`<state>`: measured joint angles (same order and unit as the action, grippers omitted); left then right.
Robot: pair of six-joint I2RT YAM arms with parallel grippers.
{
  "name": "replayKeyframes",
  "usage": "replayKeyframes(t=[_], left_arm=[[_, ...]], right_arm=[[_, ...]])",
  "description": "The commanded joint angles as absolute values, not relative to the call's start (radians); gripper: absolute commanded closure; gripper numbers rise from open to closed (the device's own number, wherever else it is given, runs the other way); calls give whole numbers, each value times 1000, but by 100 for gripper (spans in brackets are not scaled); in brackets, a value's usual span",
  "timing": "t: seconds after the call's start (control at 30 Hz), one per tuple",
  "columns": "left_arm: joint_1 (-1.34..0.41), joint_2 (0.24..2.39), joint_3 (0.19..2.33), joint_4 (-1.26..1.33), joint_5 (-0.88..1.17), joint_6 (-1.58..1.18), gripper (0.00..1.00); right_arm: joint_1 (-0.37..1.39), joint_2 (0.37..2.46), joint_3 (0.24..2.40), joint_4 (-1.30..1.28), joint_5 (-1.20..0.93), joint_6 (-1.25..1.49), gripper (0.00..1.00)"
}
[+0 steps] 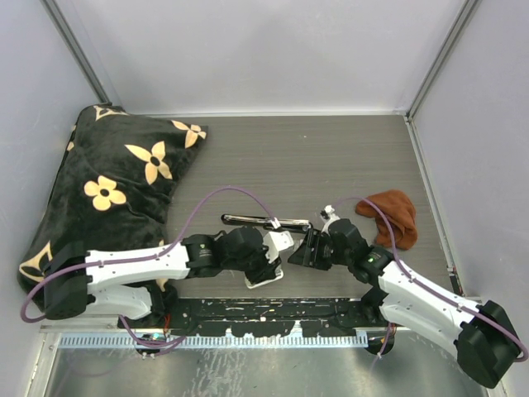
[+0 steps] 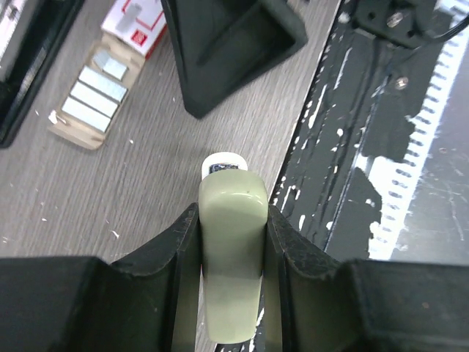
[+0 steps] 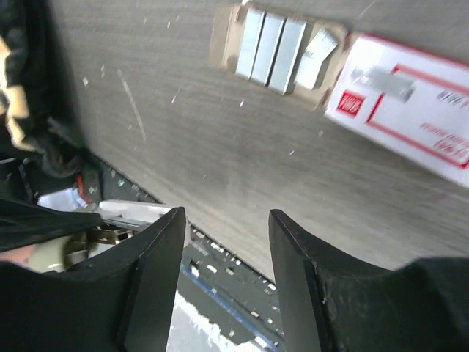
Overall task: Load the staples into the stapler
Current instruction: Open the stapler at the center of the board.
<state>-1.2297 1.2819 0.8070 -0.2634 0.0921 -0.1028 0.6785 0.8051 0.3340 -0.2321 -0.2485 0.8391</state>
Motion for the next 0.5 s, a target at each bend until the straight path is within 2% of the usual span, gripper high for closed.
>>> replayKeyframes(t=[0.0, 0.27, 0.47], left_arm=[[-1235, 1192, 802, -183, 130, -85, 100], [-1235, 1143, 810, -182, 147, -81, 100], [-1235, 1103, 796, -149, 145, -92, 100]], right_arm=[[675, 767, 276, -101, -428, 950, 45], [675, 711, 215, 46, -510, 1071, 42], [676, 716, 172, 149, -539, 1134, 44]])
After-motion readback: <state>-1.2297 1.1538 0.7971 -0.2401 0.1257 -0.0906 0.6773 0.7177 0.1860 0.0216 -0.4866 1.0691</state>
